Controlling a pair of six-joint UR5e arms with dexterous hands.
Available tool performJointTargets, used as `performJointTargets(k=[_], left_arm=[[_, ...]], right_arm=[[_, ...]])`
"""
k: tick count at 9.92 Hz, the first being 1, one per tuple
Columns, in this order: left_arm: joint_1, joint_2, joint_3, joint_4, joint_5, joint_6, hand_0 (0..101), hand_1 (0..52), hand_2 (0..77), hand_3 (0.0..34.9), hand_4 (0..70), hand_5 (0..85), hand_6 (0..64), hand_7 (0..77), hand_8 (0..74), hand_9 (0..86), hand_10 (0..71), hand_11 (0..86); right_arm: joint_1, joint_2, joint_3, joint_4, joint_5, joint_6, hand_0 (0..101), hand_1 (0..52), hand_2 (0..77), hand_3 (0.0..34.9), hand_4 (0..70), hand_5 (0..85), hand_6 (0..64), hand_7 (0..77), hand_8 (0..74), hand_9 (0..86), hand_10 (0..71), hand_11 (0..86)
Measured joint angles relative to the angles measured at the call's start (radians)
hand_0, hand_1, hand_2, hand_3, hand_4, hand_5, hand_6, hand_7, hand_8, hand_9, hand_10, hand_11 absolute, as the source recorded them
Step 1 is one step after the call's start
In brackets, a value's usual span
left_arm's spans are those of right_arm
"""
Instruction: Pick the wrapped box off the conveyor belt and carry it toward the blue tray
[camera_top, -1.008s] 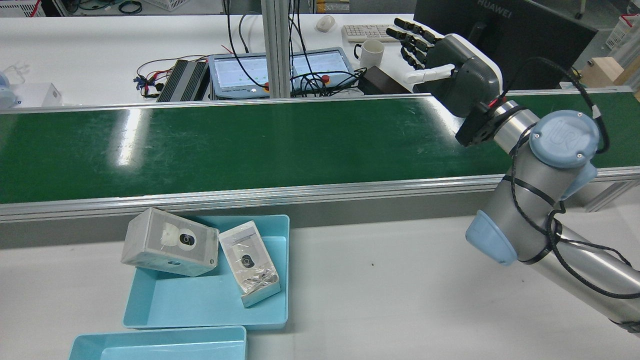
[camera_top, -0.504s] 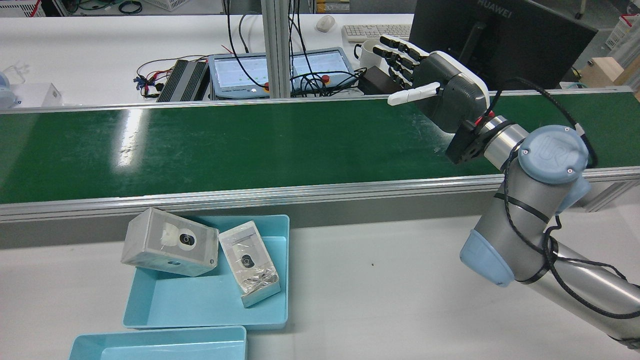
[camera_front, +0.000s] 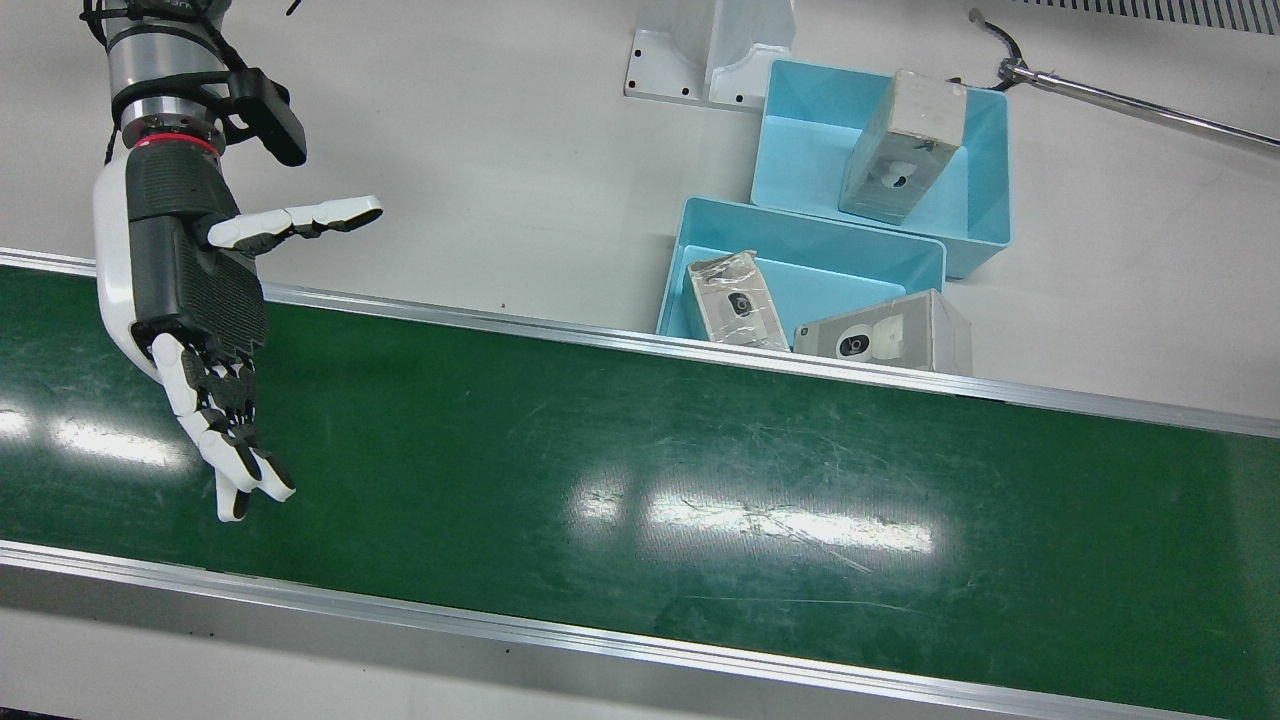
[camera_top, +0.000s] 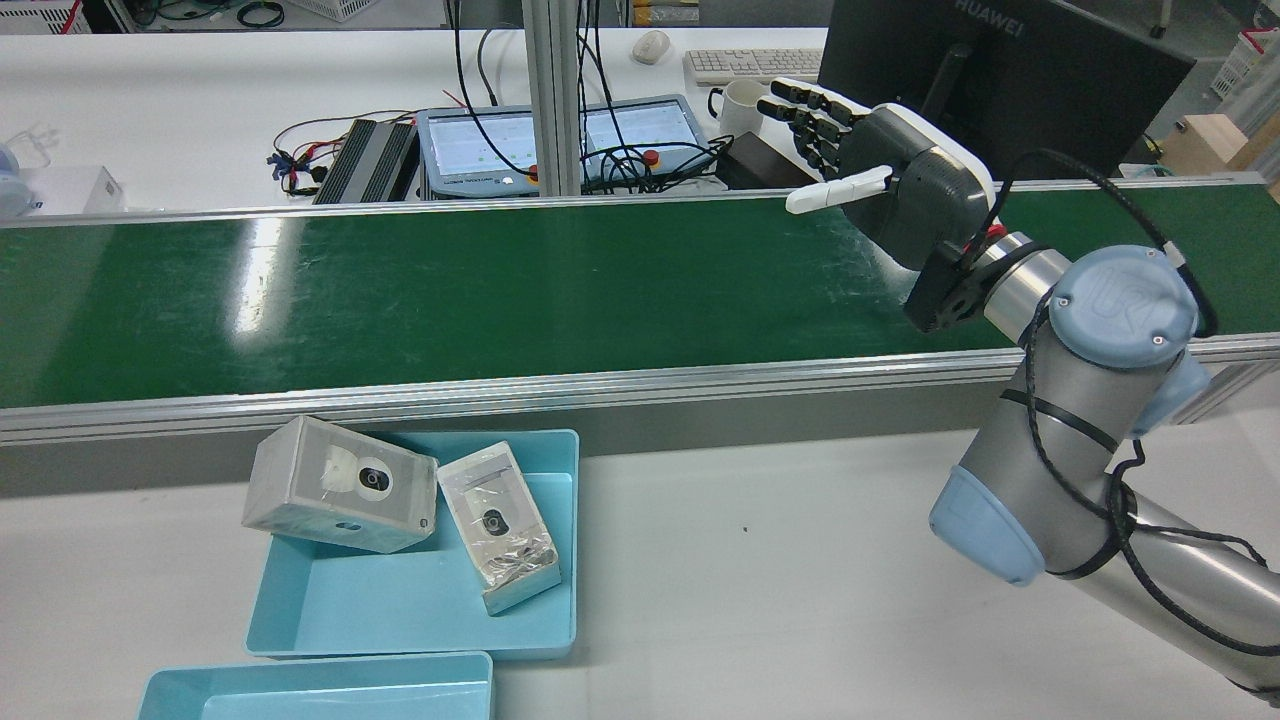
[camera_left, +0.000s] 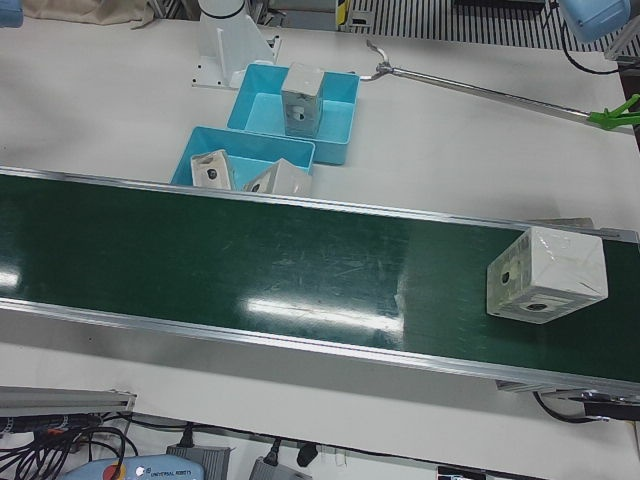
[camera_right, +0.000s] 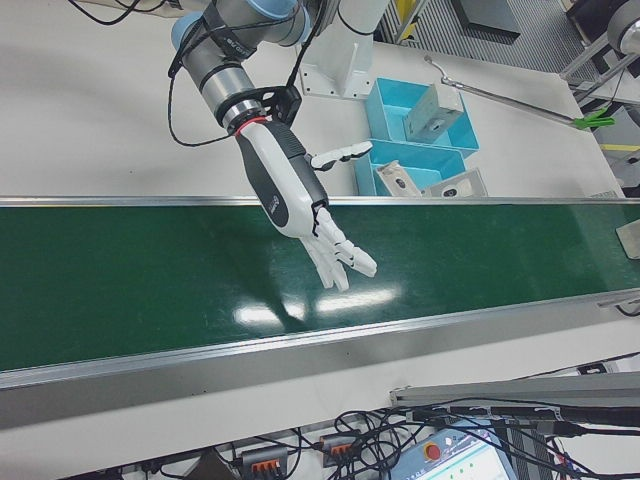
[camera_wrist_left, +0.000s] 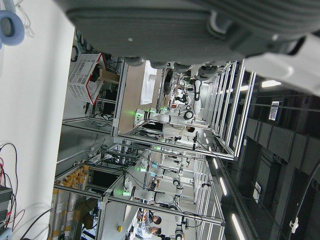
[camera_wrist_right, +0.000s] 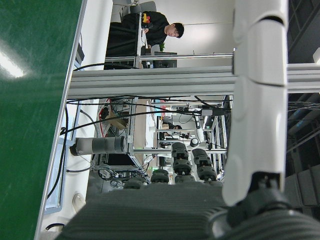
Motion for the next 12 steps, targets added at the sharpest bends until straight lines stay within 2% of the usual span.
performJointTargets(k=[1, 7, 8, 9, 10, 11, 12], left_arm=[[0.000, 0.000, 0.000, 0.000, 0.000, 0.000, 0, 0.0, 1.1, 0.0, 0.0, 1.1, 0.5, 0.5, 0.5, 0.5, 0.0, 0.5], [0.000, 0.000, 0.000, 0.000, 0.000, 0.000, 0, 0.0, 1.1, 0.0, 0.0, 1.1, 0.5, 0.5, 0.5, 0.5, 0.5, 0.5], [0.000, 0.000, 0.000, 0.000, 0.000, 0.000, 0, 0.0, 1.1, 0.0, 0.0, 1.1, 0.5, 0.5, 0.5, 0.5, 0.5, 0.5], [0.000, 0.000, 0.000, 0.000, 0.000, 0.000, 0, 0.0, 1.1, 0.0, 0.0, 1.1, 0.5, 0.5, 0.5, 0.5, 0.0, 0.5], [0.000, 0.000, 0.000, 0.000, 0.000, 0.000, 0, 0.0, 0.5, 0.0, 0.0, 1.1, 0.5, 0.5, 0.5, 0.5, 0.5, 0.5], [0.000, 0.000, 0.000, 0.000, 0.000, 0.000, 0, 0.0, 1.1, 0.0, 0.0, 1.1, 0.5, 0.5, 1.1, 0.5, 0.0, 0.5], [0.000, 0.000, 0.000, 0.000, 0.000, 0.000, 0, 0.0, 1.1, 0.0, 0.0, 1.1, 0.5, 0.5, 1.1, 0.5, 0.0, 0.5]], right_arm=[[0.000, -0.002, -0.002, 0.001, 0.000, 0.005, 48, 12.5, 2.7, 0.6, 4.4, 13.1, 2.7, 13.1, 4.9, 1.1, 0.0, 1.1], [0.002, -0.005, 0.003, 0.002, 0.002, 0.024, 48, 12.5, 2.2, 0.6, 5.4, 13.1, 2.7, 11.4, 4.4, 1.6, 0.0, 1.1], [0.002, -0.006, 0.004, 0.001, 0.001, 0.025, 48, 14.2, 3.8, 0.6, 5.4, 13.1, 2.7, 12.5, 3.8, 1.6, 0.0, 1.1], [0.002, -0.006, 0.005, 0.001, 0.001, 0.027, 48, 10.4, 2.2, 0.6, 6.5, 13.1, 4.9, 15.3, 4.4, 2.7, 0.0, 1.1], [0.002, -0.006, 0.005, 0.001, 0.001, 0.030, 48, 10.4, 2.2, 0.6, 6.5, 13.1, 4.9, 15.3, 4.4, 2.7, 0.0, 1.1], [0.002, -0.006, 0.005, 0.001, 0.001, 0.032, 48, 12.5, 2.2, 0.6, 7.6, 13.6, 2.7, 15.3, 4.4, 2.7, 0.0, 1.1], [0.002, -0.006, 0.005, 0.001, 0.001, 0.033, 48, 12.5, 2.2, 0.6, 7.6, 13.6, 3.8, 14.7, 4.4, 3.3, 0.0, 1.1]])
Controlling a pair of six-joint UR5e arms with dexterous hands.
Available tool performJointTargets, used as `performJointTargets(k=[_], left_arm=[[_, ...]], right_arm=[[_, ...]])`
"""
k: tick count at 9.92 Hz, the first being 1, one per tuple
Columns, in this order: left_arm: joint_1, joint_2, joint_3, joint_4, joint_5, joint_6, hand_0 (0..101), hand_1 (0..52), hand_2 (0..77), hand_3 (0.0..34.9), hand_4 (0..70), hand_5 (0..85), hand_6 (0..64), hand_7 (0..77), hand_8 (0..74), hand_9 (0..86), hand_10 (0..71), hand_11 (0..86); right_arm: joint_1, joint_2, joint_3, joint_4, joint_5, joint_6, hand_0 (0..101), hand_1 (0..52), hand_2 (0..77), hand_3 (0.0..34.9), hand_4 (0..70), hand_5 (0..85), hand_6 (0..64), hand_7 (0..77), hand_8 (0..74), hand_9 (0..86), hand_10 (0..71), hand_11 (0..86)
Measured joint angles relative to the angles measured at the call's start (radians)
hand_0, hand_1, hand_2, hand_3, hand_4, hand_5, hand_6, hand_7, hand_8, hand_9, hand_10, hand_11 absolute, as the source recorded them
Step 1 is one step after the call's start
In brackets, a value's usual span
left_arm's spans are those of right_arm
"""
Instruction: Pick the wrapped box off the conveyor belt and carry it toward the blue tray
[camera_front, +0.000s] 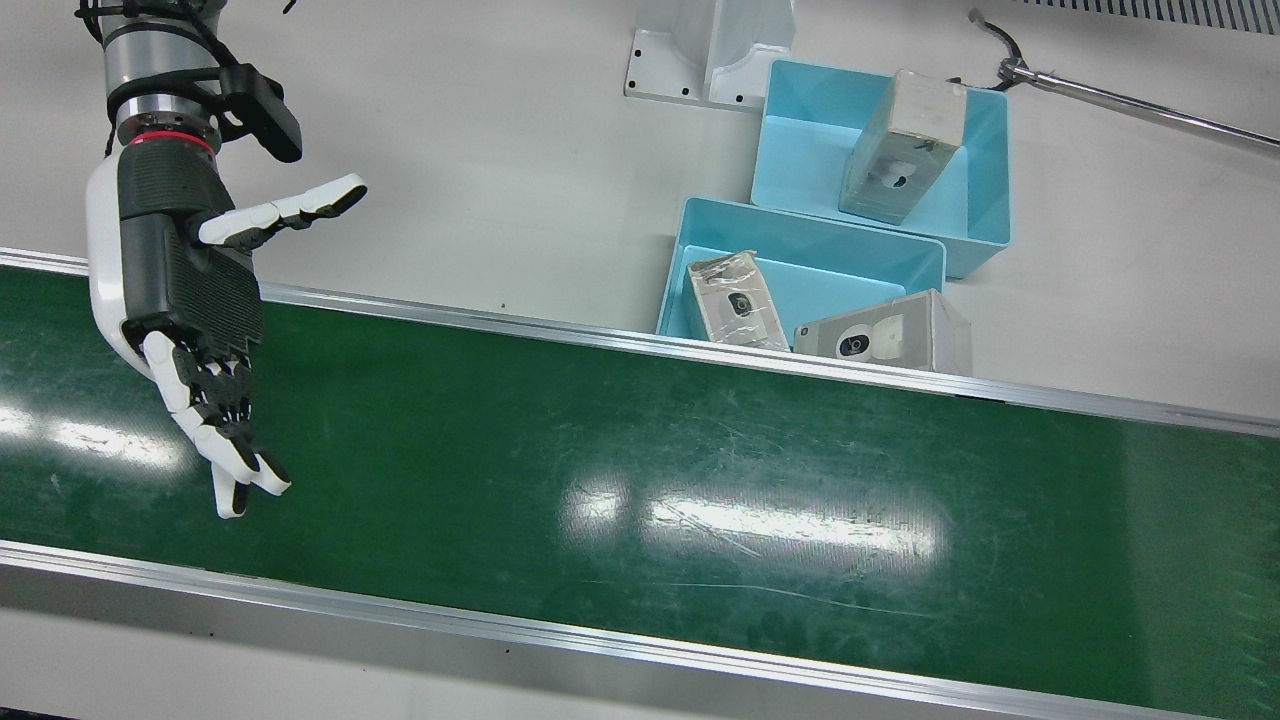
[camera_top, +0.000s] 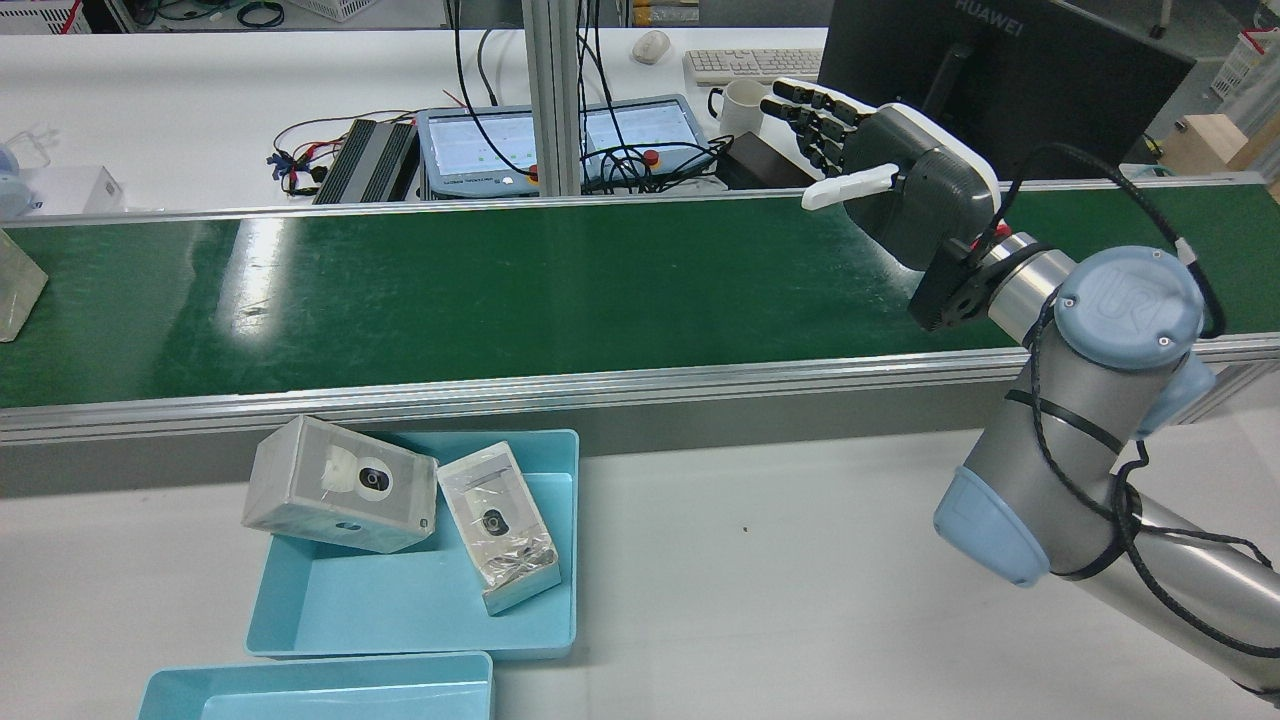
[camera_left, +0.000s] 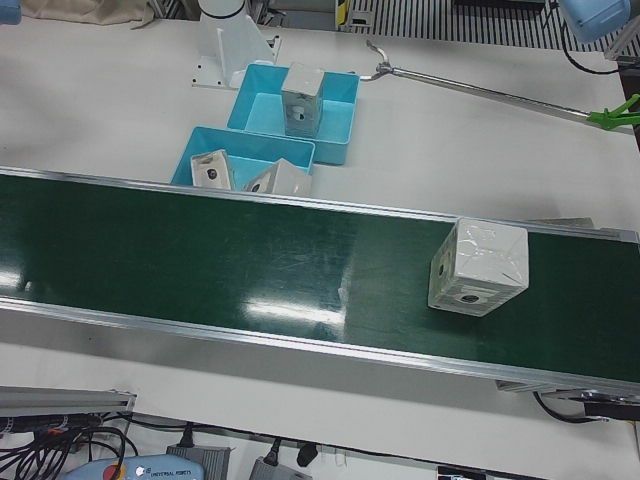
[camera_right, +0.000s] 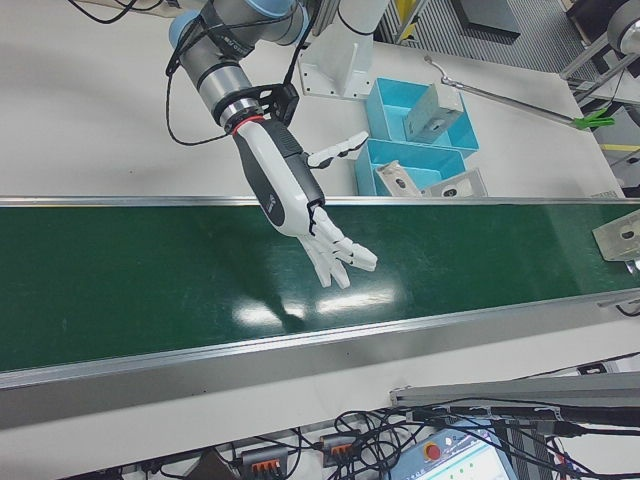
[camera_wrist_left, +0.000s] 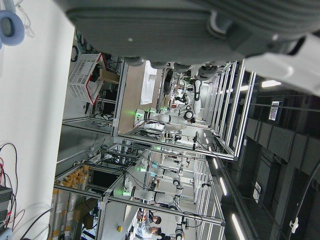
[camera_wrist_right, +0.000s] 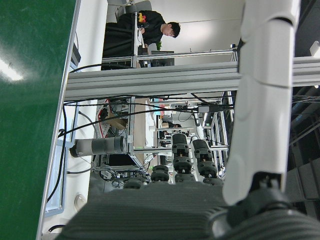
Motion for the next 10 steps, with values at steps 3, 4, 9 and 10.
performJointTargets(k=[3, 4, 9, 10], left_arm=[[0.000, 0.000, 0.000, 0.000, 0.000, 0.000, 0, 0.0, 1.1, 0.0, 0.0, 1.1, 0.5, 0.5, 0.5, 0.5, 0.5, 0.5], [0.000, 0.000, 0.000, 0.000, 0.000, 0.000, 0, 0.0, 1.1, 0.0, 0.0, 1.1, 0.5, 0.5, 0.5, 0.5, 0.0, 0.5], [0.000, 0.000, 0.000, 0.000, 0.000, 0.000, 0, 0.0, 1.1, 0.0, 0.0, 1.1, 0.5, 0.5, 0.5, 0.5, 0.5, 0.5], [0.000, 0.000, 0.000, 0.000, 0.000, 0.000, 0, 0.0, 1.1, 0.0, 0.0, 1.1, 0.5, 0.5, 0.5, 0.5, 0.5, 0.5]], right_arm=[[0.000, 0.000, 0.000, 0.000, 0.000, 0.004, 48, 12.5, 2.2, 0.6, 7.6, 13.6, 3.8, 14.7, 4.4, 3.3, 0.0, 1.1], [0.000, 0.000, 0.000, 0.000, 0.001, 0.005, 48, 12.5, 2.2, 0.5, 7.6, 13.6, 3.8, 14.2, 4.4, 3.3, 0.0, 1.1], [0.000, 0.000, -0.006, 0.000, 0.003, 0.018, 48, 12.5, 2.2, 0.0, 8.2, 14.7, 6.0, 17.5, 4.4, 4.4, 0.0, 1.1], [0.000, 0.000, -0.007, 0.000, 0.006, 0.023, 48, 12.5, 2.2, 0.0, 8.2, 14.7, 6.0, 17.5, 4.4, 4.4, 0.0, 1.1]])
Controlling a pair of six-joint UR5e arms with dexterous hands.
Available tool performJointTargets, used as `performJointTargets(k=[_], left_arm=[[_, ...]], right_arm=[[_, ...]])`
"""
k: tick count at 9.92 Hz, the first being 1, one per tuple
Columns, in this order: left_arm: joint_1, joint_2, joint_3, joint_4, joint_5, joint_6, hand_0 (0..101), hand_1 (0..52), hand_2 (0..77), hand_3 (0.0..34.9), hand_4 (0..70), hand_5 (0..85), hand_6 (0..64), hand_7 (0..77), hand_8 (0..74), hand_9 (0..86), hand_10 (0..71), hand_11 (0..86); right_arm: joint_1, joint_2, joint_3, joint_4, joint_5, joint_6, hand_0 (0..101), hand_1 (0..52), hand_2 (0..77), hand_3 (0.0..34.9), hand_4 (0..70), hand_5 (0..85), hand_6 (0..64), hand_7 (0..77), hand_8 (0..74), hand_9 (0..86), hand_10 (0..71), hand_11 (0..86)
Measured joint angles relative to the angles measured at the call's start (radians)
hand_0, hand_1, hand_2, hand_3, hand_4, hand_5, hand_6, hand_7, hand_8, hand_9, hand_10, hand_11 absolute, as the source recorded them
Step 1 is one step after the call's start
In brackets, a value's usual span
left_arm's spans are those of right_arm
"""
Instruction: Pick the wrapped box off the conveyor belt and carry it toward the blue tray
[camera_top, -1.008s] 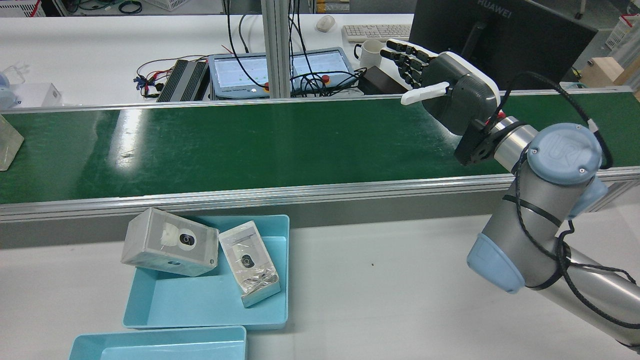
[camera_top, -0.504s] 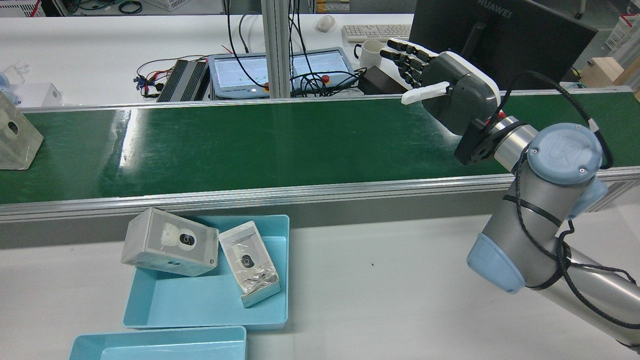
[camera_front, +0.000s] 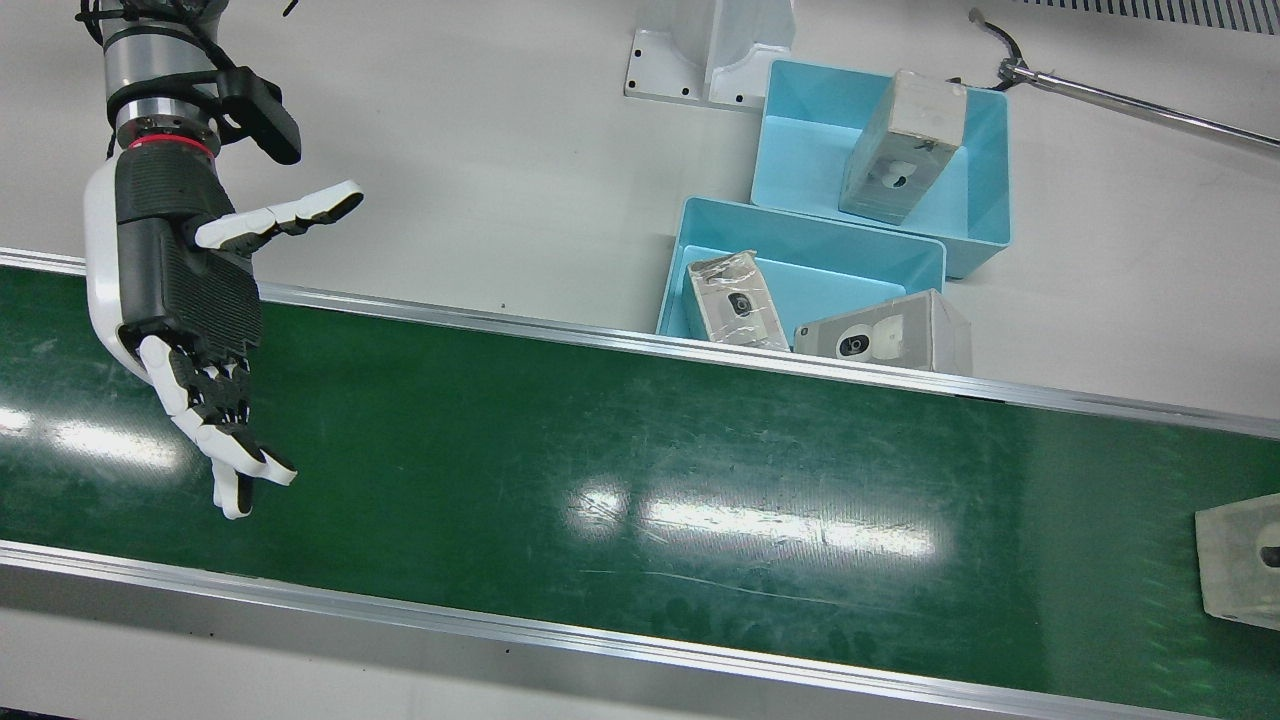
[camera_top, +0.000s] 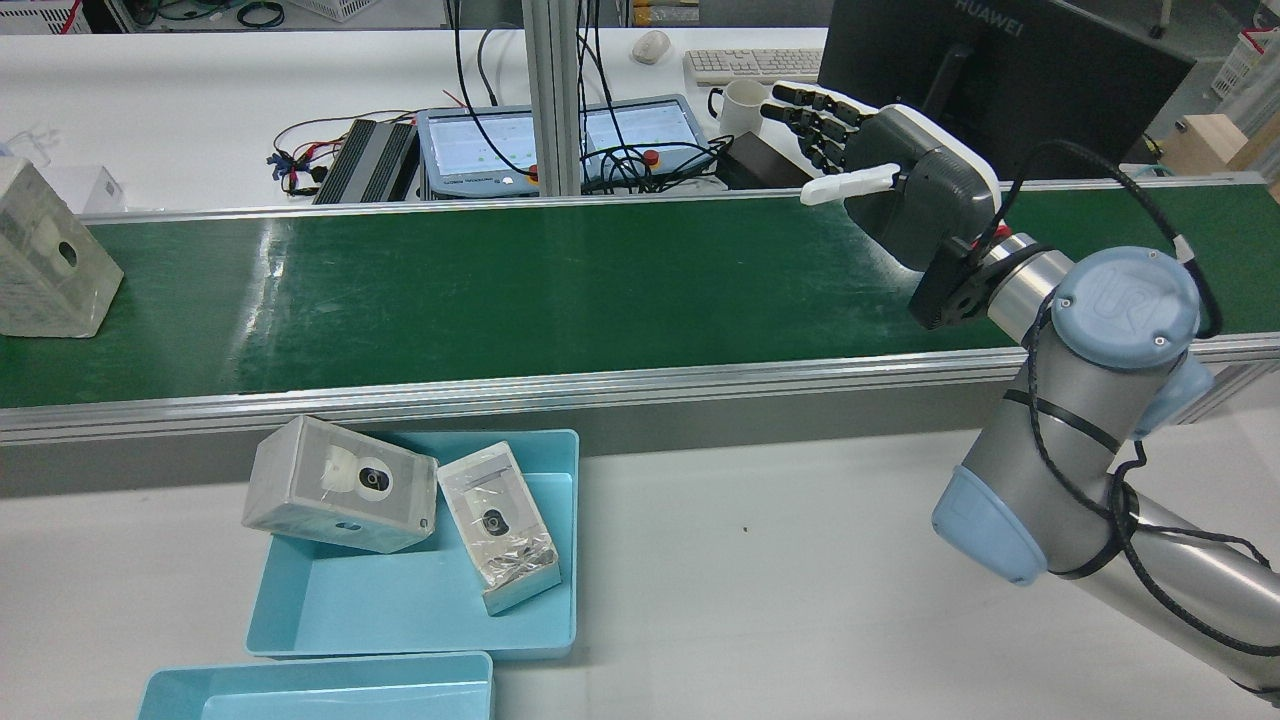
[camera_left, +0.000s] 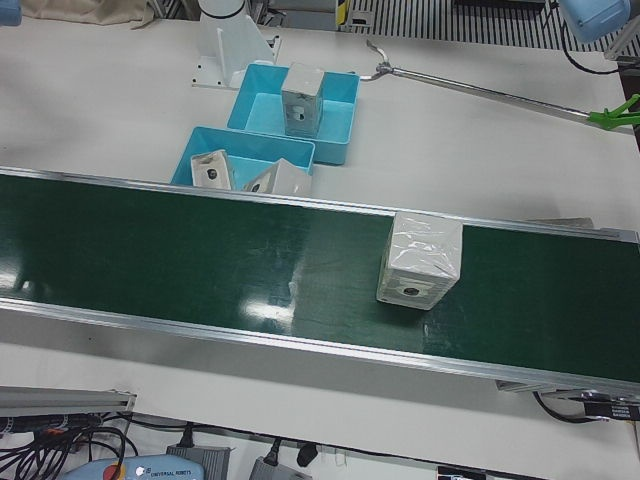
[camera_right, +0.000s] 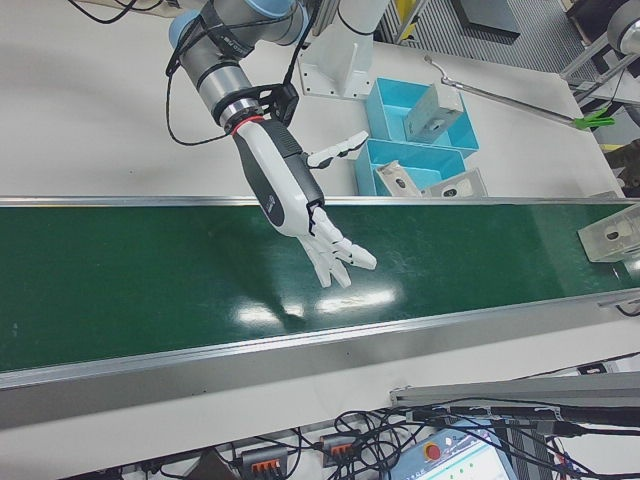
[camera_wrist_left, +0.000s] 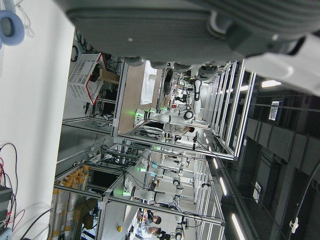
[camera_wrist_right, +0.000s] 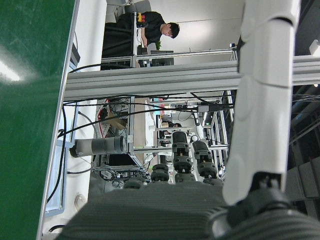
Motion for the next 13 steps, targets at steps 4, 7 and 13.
performJointTargets(k=[4, 7, 13], left_arm=[[0.000, 0.000, 0.000, 0.000, 0.000, 0.000, 0, 0.0, 1.1, 0.0, 0.0, 1.1, 0.5, 0.5, 0.5, 0.5, 0.0, 0.5], [0.000, 0.000, 0.000, 0.000, 0.000, 0.000, 0, 0.0, 1.1, 0.0, 0.0, 1.1, 0.5, 0.5, 0.5, 0.5, 0.0, 0.5], [0.000, 0.000, 0.000, 0.000, 0.000, 0.000, 0, 0.0, 0.5, 0.0, 0.0, 1.1, 0.5, 0.5, 0.5, 0.5, 0.5, 0.5]], right_arm=[[0.000, 0.000, 0.001, 0.000, 0.007, 0.003, 54, 20.7, 9.8, 0.0, 15.3, 27.8, 8.7, 20.7, 7.1, 7.6, 0.0, 1.1], [0.000, 0.000, 0.005, 0.000, 0.008, 0.003, 59, 23.5, 11.4, 0.0, 24.0, 40.9, 11.4, 25.1, 10.4, 9.3, 0.0, 1.1], [0.003, 0.001, 0.017, -0.003, 0.006, -0.009, 48, 9.3, 2.2, 0.0, 7.6, 15.8, 8.2, 22.9, 7.6, 7.6, 0.0, 1.1]])
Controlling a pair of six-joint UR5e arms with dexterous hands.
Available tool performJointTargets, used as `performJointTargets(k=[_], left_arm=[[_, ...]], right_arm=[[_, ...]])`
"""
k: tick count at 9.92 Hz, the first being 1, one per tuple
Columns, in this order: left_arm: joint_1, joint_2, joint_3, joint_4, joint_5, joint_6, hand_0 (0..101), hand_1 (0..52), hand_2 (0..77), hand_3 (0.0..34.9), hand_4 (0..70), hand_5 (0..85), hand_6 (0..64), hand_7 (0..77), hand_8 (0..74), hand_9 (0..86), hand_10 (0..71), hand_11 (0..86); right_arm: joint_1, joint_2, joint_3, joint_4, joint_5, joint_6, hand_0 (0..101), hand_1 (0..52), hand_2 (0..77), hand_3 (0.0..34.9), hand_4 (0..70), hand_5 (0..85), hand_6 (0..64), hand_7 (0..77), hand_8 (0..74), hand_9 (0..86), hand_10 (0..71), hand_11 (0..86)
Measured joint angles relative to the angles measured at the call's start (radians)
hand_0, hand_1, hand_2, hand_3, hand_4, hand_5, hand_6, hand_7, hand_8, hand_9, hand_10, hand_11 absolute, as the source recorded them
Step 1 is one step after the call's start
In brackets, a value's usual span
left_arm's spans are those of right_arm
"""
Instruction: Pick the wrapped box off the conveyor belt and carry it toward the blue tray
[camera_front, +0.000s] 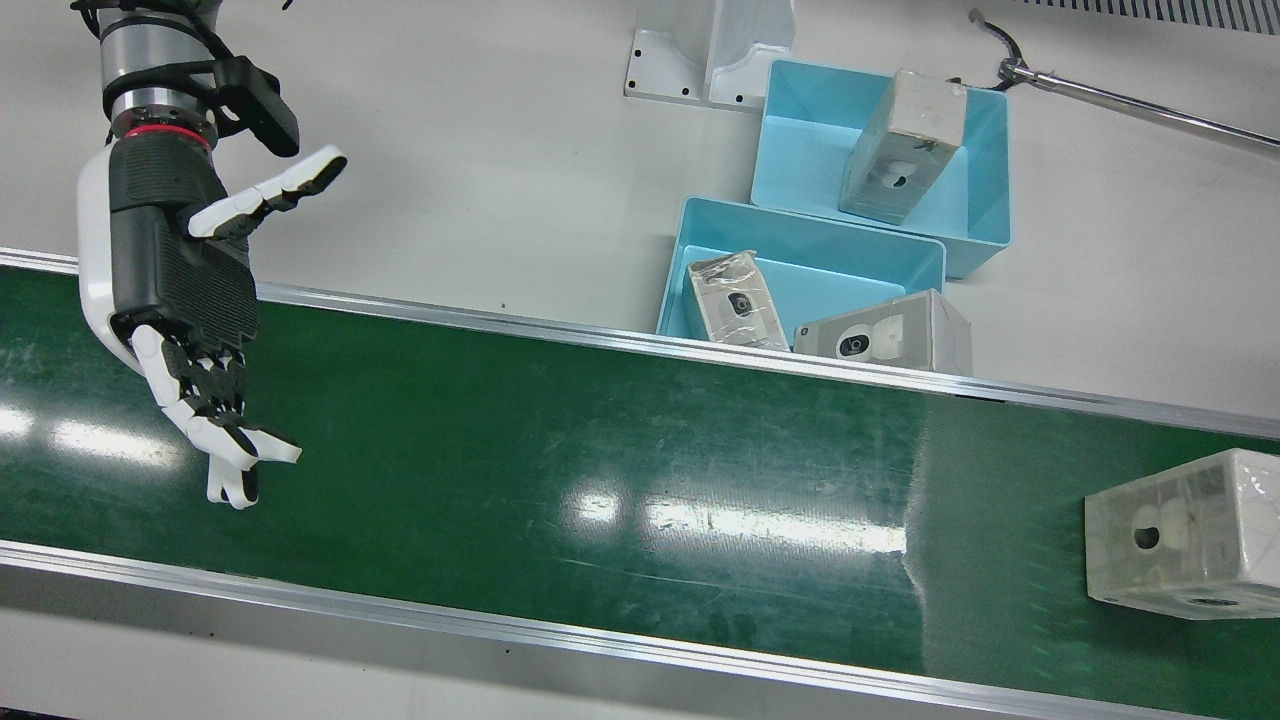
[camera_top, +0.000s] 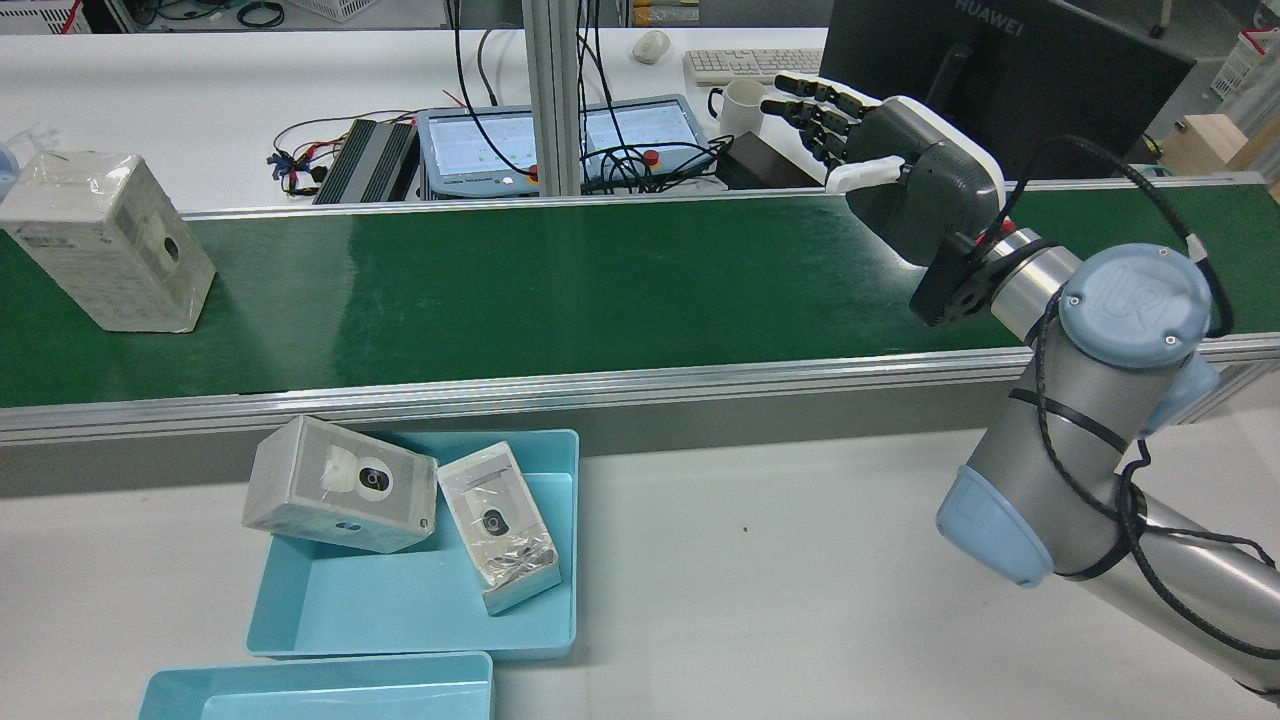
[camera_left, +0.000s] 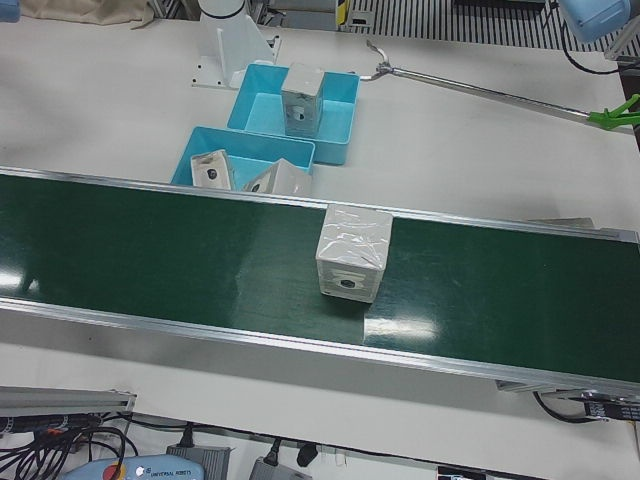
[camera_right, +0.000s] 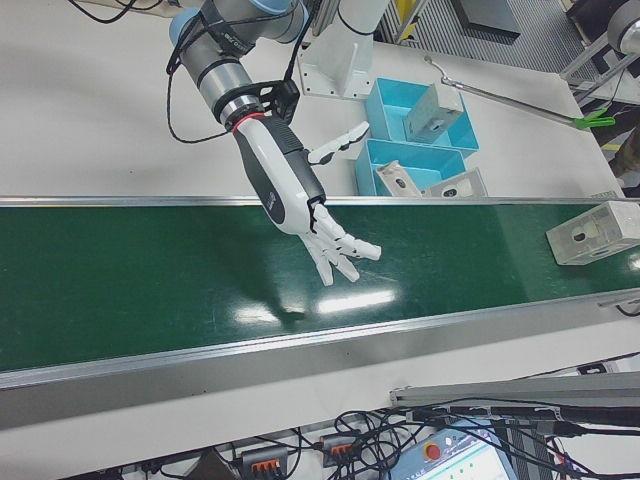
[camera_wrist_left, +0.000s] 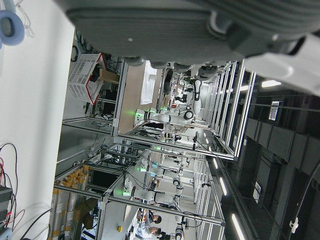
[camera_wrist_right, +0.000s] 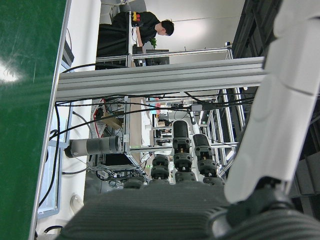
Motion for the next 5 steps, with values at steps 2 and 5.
performJointTargets(k=[2, 5], left_arm=[[0.000, 0.000, 0.000, 0.000, 0.000, 0.000, 0, 0.0, 0.5, 0.0, 0.0, 1.1, 0.5, 0.5, 0.5, 0.5, 0.5, 0.5], [0.000, 0.000, 0.000, 0.000, 0.000, 0.000, 0, 0.0, 0.5, 0.0, 0.0, 1.1, 0.5, 0.5, 0.5, 0.5, 0.0, 0.5]], right_arm=[[0.000, -0.019, 0.026, -0.006, 0.042, -0.017, 42, 4.9, 1.6, 0.0, 9.8, 18.5, 7.6, 25.1, 9.3, 9.3, 0.0, 1.1], [-0.005, -0.082, 0.103, -0.010, 0.117, -0.096, 45, 10.9, 8.2, 0.0, 9.8, 19.1, 7.6, 20.7, 8.2, 7.1, 0.0, 1.1]])
